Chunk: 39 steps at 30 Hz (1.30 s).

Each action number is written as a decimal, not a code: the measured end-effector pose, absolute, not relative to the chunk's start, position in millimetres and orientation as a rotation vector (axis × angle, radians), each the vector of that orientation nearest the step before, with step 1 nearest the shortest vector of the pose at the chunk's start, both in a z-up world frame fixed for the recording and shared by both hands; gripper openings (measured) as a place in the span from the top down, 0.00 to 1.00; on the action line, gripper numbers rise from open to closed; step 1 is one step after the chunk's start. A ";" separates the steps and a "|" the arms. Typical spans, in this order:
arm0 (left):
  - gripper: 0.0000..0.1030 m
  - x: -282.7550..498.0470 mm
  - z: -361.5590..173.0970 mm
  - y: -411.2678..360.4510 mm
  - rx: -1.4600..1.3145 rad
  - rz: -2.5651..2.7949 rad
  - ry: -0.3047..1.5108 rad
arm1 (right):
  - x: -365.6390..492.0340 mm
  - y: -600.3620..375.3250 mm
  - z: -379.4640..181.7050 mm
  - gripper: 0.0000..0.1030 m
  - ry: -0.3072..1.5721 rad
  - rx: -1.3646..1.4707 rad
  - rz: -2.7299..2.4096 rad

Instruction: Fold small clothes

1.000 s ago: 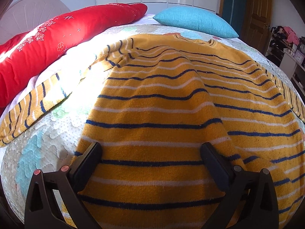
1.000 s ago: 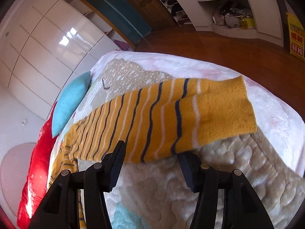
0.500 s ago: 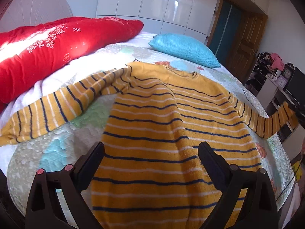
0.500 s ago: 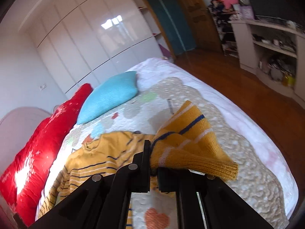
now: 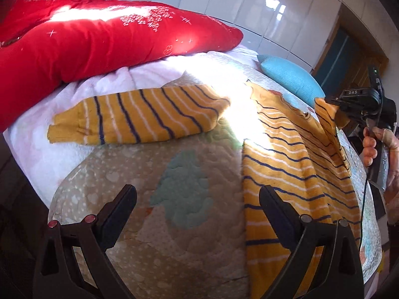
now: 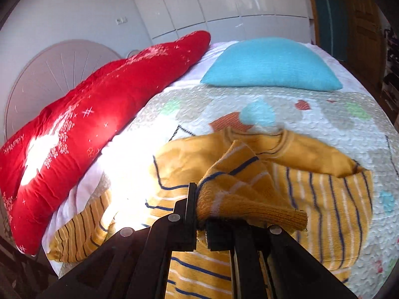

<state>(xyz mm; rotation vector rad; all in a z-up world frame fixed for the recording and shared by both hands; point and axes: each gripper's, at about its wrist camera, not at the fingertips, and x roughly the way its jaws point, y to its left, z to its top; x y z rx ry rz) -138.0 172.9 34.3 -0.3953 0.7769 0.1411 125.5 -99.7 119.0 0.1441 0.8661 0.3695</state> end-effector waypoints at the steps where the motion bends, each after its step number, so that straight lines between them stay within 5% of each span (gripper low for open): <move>1: 0.05 -138.5 31.8 177.8 -0.412 0.144 0.779 | 129.5 -84.8 111.2 0.94 0.883 0.131 0.382; 10: 0.05 -144.0 22.9 199.1 -0.448 0.154 0.782 | 159.5 1.8 49.7 0.94 0.991 -0.032 0.389; 13: 0.05 -145.2 19.2 203.2 -0.466 0.155 0.787 | 164.5 18.8 32.5 0.86 1.030 -0.124 0.384; 15: 0.05 -147.5 18.8 206.0 -0.475 0.159 0.784 | 164.1 28.8 27.5 0.63 1.042 -0.168 0.404; 20: 0.05 -158.1 22.2 217.4 -0.511 0.184 0.765 | 156.5 42.9 42.2 0.41 1.015 -0.196 0.488; 26: 0.05 -168.7 22.7 242.8 -0.577 0.256 0.748 | 148.1 43.4 58.7 0.36 0.991 -0.186 0.590; 31: 0.05 -175.8 24.2 250.2 -0.597 0.288 0.739 | 133.4 82.7 26.7 0.35 0.985 -0.669 0.527; 39: 0.05 -178.9 30.0 253.9 -0.582 0.291 0.732 | 143.4 -27.9 73.1 0.35 0.960 -0.281 0.470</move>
